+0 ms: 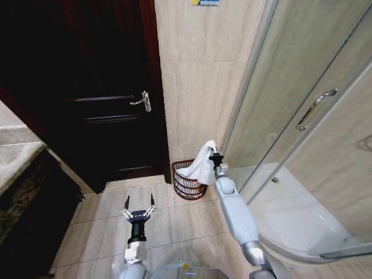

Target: Discard the used towel into the hamper.

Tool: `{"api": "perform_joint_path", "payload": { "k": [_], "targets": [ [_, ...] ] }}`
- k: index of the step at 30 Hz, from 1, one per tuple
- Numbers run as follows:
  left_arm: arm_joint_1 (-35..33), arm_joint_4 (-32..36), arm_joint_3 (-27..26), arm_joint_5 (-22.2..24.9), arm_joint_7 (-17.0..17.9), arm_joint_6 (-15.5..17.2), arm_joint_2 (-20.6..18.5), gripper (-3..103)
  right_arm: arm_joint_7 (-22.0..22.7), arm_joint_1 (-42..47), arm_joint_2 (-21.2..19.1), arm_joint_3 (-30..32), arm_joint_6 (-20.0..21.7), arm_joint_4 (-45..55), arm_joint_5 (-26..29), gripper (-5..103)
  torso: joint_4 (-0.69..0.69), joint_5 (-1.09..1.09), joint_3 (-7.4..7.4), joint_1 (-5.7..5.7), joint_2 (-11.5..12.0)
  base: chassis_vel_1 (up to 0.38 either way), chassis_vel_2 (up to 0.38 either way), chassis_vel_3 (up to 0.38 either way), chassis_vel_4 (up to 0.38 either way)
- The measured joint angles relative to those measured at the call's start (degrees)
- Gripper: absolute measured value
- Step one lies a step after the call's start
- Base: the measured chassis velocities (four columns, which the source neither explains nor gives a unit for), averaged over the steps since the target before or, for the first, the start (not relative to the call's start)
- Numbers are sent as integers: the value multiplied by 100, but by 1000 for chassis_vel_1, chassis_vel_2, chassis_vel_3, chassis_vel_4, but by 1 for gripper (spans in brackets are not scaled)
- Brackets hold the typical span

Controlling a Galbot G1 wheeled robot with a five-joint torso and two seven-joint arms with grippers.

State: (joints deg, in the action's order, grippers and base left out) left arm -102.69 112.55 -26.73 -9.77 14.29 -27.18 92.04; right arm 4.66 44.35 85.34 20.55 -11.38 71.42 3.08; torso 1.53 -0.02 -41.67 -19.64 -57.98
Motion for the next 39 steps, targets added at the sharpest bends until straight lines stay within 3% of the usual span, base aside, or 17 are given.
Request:
{"api": "perform_joint_path", "payload": {
  "k": [39],
  "targets": [
    [-17, -23, 0, -205, 7, 7, 10, 100, -27, 528, -285, 189, -117, 462, 181, 4, -1, 3, 570, 449, 1025, 0, 0, 0, 0]
  ]
}}
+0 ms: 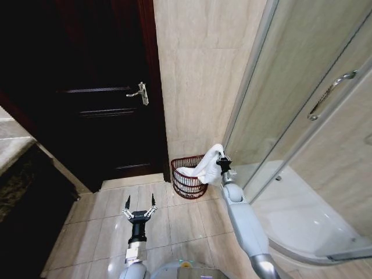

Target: Discard the used towel into the hamper.

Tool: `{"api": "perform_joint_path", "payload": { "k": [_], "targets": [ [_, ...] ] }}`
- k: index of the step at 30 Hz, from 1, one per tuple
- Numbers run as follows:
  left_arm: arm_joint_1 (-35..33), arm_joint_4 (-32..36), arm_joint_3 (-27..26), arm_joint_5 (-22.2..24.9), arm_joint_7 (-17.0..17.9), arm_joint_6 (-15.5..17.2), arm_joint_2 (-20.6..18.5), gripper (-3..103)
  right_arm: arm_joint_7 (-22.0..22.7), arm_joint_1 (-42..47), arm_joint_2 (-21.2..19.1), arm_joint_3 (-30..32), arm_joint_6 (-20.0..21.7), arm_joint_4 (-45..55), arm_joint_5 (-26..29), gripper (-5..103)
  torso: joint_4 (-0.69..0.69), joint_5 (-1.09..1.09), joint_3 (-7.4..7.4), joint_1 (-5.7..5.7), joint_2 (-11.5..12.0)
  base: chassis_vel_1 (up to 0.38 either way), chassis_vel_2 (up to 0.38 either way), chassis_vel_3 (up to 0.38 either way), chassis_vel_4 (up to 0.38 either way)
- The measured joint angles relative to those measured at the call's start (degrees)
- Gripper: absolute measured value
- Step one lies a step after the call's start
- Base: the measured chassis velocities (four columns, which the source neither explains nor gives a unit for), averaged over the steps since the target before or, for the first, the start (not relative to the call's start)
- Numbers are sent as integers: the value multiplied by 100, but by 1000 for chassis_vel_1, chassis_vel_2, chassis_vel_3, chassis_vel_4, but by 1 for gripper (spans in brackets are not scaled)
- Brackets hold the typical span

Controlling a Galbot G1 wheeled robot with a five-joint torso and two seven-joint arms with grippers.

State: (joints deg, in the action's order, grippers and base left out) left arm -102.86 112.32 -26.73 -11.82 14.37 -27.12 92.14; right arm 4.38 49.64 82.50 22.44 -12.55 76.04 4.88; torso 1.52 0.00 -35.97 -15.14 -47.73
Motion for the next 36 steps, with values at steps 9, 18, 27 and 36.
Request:
{"api": "perform_joint_path", "payload": {
  "k": [9, 18, 27, 36],
  "targets": [
    [5, -5, 0, -8, -12, 15, 1, 100, 16, 17, -9, -26, 41, 112, -4, 4, 1, 0, 91, 77, 169, 0, 0, 0, 0],
    [7, -19, 0, 28, -36, 10, 1, 100, 77, 317, -148, -125, 1323, 883, 414, 4, 1, -1, 225, 181, 406, 0, 0, 0, 0],
    [23, -51, 0, 38, -32, 4, 1, 100, -9, 271, -167, -43, 962, 730, 287, 4, 2, -1, 355, 278, 635, 0, 0, 0, 0],
    [27, -67, 0, 28, -51, 3, 0, 100, -16, 200, -192, -13, 793, 794, 166, 4, 0, -1, 485, 369, 855, 0, 0, 0, 0]
  ]
}}
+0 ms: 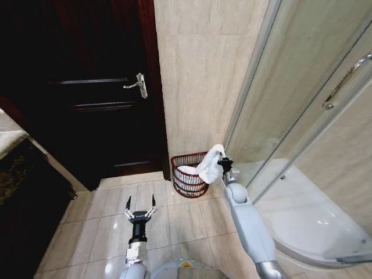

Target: Discard the used towel into the hamper.

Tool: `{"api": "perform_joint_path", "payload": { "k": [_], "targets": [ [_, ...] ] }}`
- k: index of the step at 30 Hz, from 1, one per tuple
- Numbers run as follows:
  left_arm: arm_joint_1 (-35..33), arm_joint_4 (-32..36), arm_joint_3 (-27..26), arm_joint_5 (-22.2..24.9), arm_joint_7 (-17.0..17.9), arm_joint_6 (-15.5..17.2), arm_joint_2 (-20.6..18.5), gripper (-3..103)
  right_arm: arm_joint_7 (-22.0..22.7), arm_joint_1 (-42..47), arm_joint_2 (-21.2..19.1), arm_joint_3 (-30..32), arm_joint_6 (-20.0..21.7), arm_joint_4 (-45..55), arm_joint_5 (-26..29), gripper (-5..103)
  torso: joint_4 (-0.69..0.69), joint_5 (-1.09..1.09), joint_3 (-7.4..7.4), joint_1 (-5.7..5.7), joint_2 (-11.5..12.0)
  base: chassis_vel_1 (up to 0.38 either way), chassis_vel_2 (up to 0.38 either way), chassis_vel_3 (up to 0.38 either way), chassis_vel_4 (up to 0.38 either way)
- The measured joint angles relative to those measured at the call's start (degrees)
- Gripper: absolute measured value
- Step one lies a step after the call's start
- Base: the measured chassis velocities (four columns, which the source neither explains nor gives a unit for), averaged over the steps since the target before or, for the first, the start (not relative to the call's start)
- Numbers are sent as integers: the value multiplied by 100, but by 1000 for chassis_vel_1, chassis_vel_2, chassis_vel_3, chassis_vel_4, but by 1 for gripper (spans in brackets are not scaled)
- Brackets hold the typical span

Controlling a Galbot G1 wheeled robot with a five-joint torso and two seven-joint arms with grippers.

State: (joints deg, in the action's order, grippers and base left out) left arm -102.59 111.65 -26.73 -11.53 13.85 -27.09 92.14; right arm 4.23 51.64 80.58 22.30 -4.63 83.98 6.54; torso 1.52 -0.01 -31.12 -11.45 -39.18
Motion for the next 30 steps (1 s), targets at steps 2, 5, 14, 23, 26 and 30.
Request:
{"api": "perform_joint_path", "payload": {
  "k": [2, 5, 14, 23, 26, 30],
  "targets": [
    [2, -2, 0, 0, 0, -1, 0, 100, 3, 26, 0, 0, -10, 24, -26, 4, 0, 0, 22, 17, 39, 0, 0, 0, 0],
    [4, -4, 0, -1, -4, -2, 0, 100, 13, 79, -10, -2, -12, 64, -69, 4, 0, 0, 58, 46, 104, 0, 0, 0, 0],
    [4, -4, 0, -10, -24, -16, 0, 100, -66, 48, -19, 24, -93, 65, -71, 4, 0, 1, 189, 144, 335, 0, 0, 0, 0],
    [4, -19, 0, -22, -24, -36, -1, 100, -117, 55, -33, 67, -207, 4, -36, 4, 0, 1, 322, 233, 554, 0, 0, 0, 0],
    [4, -17, 0, -26, -24, -36, -1, 100, -110, 62, -39, 68, -214, 2, -5, 4, 0, 1, 357, 260, 619, 0, 0, 0, 0],
    [7, -24, 0, -30, -24, -81, 0, 100, -109, 85, -46, 67, -216, 11, 1, 4, 1, 0, 378, 279, 661, 0, 0, 0, 0]
  ]
}}
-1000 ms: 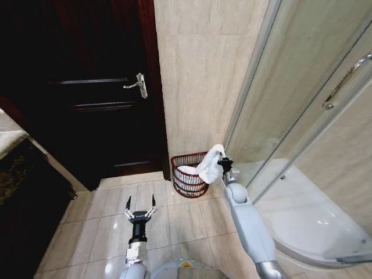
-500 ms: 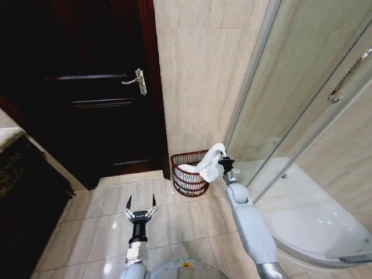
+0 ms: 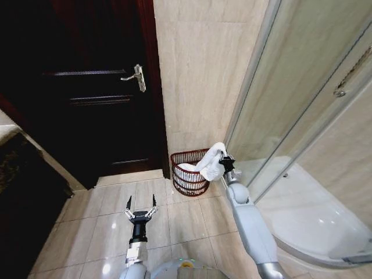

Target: Discard the used towel into the hamper.

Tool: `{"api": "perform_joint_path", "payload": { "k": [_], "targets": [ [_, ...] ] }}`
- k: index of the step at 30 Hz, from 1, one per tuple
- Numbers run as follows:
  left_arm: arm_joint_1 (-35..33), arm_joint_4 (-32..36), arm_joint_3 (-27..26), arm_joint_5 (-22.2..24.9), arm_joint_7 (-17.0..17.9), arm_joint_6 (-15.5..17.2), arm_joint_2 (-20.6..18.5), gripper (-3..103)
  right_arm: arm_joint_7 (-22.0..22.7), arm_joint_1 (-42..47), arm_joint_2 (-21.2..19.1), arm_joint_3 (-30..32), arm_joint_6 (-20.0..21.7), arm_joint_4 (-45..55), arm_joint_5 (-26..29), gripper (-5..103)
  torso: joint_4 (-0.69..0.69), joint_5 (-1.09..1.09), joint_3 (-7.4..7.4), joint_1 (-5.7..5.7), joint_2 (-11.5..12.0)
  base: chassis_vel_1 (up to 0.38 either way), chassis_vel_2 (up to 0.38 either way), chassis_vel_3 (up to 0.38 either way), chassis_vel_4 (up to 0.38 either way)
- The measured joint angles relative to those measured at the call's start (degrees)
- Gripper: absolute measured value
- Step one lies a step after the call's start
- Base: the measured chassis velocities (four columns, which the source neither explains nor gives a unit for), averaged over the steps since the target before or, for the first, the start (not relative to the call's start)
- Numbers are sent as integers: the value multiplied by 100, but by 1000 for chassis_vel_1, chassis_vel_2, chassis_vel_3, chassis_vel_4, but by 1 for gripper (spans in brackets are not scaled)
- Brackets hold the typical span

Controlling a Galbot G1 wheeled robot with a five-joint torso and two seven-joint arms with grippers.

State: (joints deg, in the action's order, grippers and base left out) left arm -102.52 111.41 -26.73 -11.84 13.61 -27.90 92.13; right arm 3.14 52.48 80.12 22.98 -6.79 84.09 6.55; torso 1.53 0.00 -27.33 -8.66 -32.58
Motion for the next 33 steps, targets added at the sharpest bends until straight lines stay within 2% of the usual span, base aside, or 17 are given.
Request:
{"api": "perform_joint_path", "payload": {
  "k": [10, 16, 25, 33],
  "targets": [
    [32, -37, 0, -15, 26, 5, 1, 100, 81, 135, -36, -27, 33, 147, 32, 4, 1, -1, -3, 1, -4, 0, 0, 0, 0],
    [36, -52, 0, -53, 25, 5, 0, 100, 76, 118, -40, 37, -163, 30, 43, 4, -2, -1, -13, -7, -20, 0, 0, 0, 0],
    [34, -47, 0, -55, 25, 9, 0, 100, 74, 101, -29, 30, -176, 62, 101, 4, -1, 0, -21, -12, -37, 0, 0, 0, 0],
    [51, -60, -1, -54, 21, 10, 0, 100, 73, 200, -59, 37, -176, 192, 115, 4, 1, -1, -28, -19, -46, -98, 95, 102, -99]
  ]
}}
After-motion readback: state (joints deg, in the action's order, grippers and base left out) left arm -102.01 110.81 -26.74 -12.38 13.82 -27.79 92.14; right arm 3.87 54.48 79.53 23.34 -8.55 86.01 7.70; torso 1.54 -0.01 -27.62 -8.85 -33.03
